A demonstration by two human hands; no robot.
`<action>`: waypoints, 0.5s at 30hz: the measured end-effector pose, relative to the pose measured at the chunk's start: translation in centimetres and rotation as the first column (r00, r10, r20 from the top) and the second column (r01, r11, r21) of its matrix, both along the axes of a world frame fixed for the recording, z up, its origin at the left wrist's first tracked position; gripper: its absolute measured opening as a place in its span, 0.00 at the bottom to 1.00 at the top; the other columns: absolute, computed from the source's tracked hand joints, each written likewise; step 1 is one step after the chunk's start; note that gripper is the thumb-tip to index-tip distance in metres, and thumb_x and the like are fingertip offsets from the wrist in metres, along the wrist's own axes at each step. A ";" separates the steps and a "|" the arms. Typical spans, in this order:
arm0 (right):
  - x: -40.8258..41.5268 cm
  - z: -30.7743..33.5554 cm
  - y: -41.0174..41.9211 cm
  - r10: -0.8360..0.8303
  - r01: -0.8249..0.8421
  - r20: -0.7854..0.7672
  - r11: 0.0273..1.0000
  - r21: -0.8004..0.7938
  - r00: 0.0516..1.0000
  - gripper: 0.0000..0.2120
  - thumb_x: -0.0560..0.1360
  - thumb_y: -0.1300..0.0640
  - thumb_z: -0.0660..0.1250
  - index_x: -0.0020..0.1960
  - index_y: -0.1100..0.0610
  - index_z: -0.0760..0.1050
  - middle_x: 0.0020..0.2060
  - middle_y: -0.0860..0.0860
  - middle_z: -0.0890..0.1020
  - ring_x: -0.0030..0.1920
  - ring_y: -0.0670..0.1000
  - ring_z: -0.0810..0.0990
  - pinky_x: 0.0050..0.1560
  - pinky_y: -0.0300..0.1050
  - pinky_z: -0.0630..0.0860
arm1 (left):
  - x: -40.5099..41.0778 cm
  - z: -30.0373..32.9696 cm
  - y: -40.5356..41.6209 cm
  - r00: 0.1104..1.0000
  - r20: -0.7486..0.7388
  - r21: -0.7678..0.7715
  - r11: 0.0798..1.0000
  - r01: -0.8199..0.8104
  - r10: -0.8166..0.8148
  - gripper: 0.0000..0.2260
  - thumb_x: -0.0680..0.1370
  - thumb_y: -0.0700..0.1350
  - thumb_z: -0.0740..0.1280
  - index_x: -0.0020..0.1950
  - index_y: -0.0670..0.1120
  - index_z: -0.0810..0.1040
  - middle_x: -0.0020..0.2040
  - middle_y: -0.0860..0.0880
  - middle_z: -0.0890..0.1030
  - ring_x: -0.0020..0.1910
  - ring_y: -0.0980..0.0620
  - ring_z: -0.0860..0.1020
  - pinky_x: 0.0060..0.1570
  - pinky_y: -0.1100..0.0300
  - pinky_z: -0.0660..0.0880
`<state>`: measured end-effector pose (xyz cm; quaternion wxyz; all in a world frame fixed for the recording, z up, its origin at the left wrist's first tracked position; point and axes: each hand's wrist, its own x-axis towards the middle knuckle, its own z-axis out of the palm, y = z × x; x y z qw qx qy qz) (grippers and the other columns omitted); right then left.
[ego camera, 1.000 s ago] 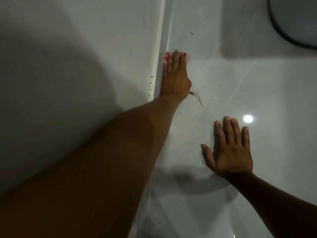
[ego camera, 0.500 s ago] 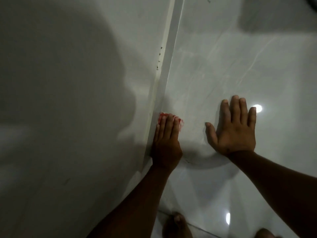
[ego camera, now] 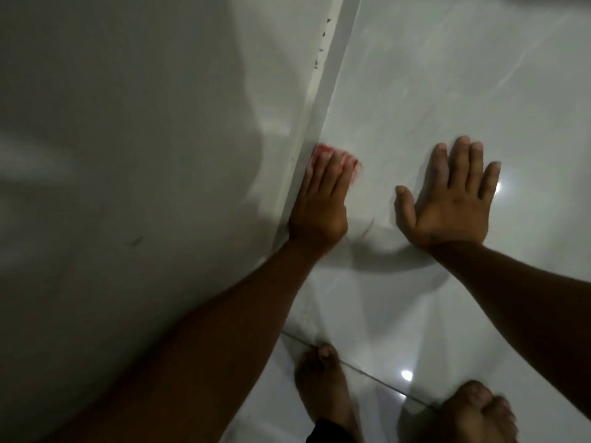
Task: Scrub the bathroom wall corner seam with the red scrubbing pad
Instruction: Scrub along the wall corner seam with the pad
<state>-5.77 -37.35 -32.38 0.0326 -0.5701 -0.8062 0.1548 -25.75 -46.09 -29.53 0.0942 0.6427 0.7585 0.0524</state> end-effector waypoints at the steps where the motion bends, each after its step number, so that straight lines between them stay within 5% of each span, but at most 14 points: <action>1: 0.0 0.0 0.0 0.000 0.000 0.004 1.000 -0.009 1.000 0.43 0.80 0.34 0.52 0.84 0.61 0.50 0.84 0.64 0.50 0.84 0.64 0.46 0.81 0.67 0.42 | 0.6 0.1 -3.4 0.999 0.005 -0.023 0.999 -0.034 0.034 0.30 0.77 0.36 0.58 0.81 0.44 0.59 0.82 0.42 0.59 0.82 0.40 0.52 0.79 0.43 0.57; 7: -0.1 0.0 0.0 -0.004 0.004 0.003 1.000 -0.024 1.000 0.43 0.80 0.34 0.52 0.85 0.60 0.50 0.84 0.64 0.49 0.84 0.63 0.45 0.81 0.67 0.42 | 2.0 -0.2 -13.2 0.998 -0.043 -0.215 0.975 -0.060 0.052 0.35 0.79 0.41 0.63 0.83 0.47 0.50 0.84 0.44 0.50 0.83 0.41 0.48 0.81 0.44 0.50; 15: -0.1 -0.4 -0.5 -0.024 0.023 0.011 0.998 0.049 1.000 0.42 0.79 0.35 0.55 0.84 0.61 0.55 0.83 0.64 0.55 0.84 0.64 0.50 0.82 0.64 0.41 | 0.0 0.0 5.9 1.000 -0.026 -0.045 0.999 -0.006 0.005 0.23 0.85 0.48 0.53 0.81 0.45 0.61 0.81 0.41 0.61 0.81 0.39 0.54 0.79 0.43 0.56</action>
